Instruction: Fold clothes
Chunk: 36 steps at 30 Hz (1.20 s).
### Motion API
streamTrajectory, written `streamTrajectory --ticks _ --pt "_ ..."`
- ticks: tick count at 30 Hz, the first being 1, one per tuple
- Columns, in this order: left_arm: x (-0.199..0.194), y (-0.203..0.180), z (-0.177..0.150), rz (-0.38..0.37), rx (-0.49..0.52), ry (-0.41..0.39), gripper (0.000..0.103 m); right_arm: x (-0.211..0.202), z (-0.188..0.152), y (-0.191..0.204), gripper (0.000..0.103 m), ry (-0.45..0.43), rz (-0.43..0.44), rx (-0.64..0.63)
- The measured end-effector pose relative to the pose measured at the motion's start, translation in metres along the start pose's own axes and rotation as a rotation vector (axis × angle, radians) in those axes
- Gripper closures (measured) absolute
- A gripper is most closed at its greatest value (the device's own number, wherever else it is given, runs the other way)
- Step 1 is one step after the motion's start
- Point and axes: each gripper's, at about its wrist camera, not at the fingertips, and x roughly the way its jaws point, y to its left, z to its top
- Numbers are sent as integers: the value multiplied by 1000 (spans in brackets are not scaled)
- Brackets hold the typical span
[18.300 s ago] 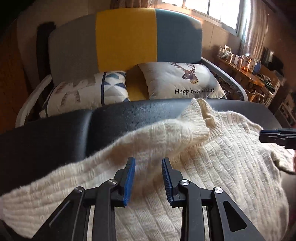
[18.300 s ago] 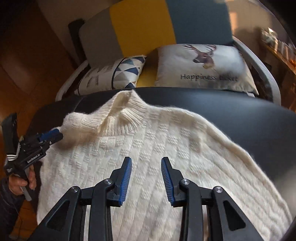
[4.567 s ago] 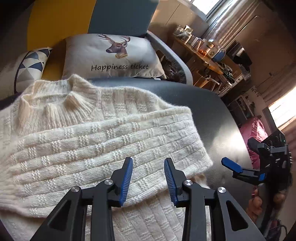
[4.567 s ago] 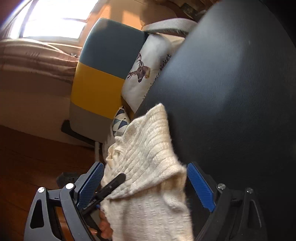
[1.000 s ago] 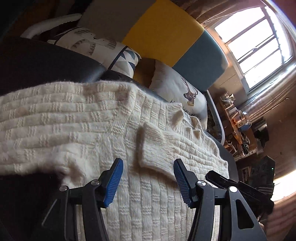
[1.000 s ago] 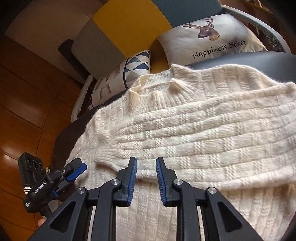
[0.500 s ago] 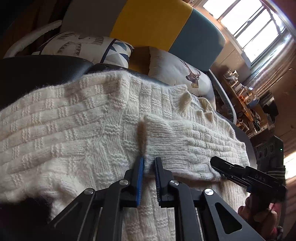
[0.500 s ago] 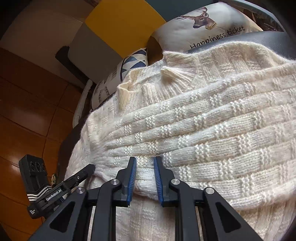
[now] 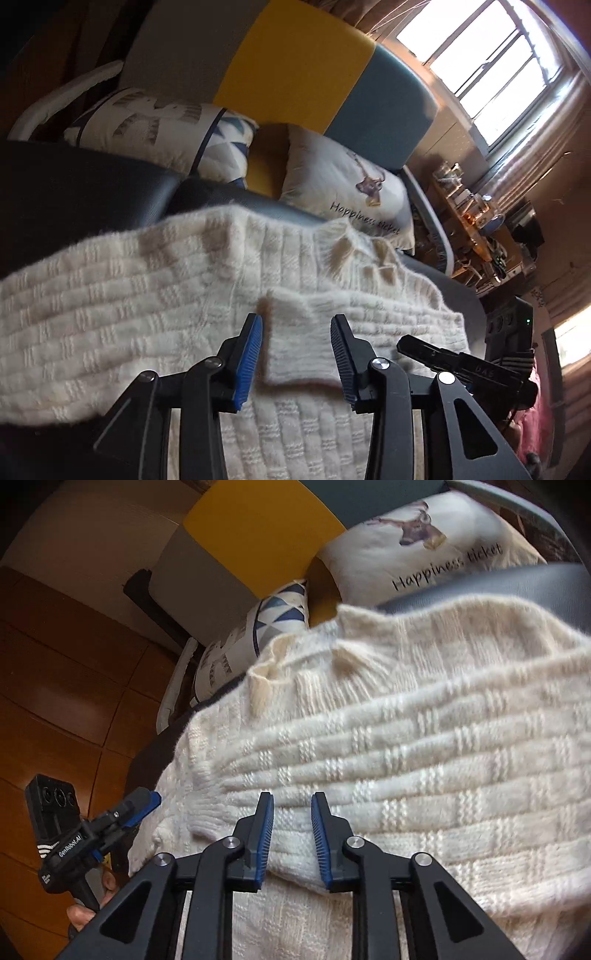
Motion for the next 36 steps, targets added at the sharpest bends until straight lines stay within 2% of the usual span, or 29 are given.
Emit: streamTrajectory --ticks 4,9,11,12,15,18,19,20,23,27,29,32,36 --pt "28 -24 26 23 74 -5 61 -5 31 3 81 -55 -60 -55" --pt "88 -32 42 102 92 91 61 21 67 -10 81 -36 -131 -53" --pt "112 -35 48 134 99 129 61 34 73 -18 81 -10 -201 -35" --pt "123 -35 49 162 98 145 61 39 75 -23 87 -4 -223 -24" --pt "131 -33 47 210 107 122 61 39 74 -37 89 -27 -205 18" --pt "119 -27 47 175 56 104 56 31 70 -36 86 -51 -185 25" --pt "111 -23 46 163 27 93 51 25 67 -32 85 -67 -190 14" --pt "100 -16 43 156 -13 74 48 18 63 -27 79 -80 -184 5" --pt "57 10 30 119 -121 7 45 -2 41 -11 75 -97 -112 -4" --pt "-23 68 -6 138 -258 -94 41 -15 -12 6 67 -55 -44 2" --pt "-70 111 -29 155 -354 -150 35 -18 -44 13 66 -20 -36 -5" --pt "-142 184 -65 193 -516 -220 32 -21 -89 21 66 17 -59 -14" --pt "-235 280 -124 177 -773 -323 30 -27 -133 30 66 26 -77 -10"
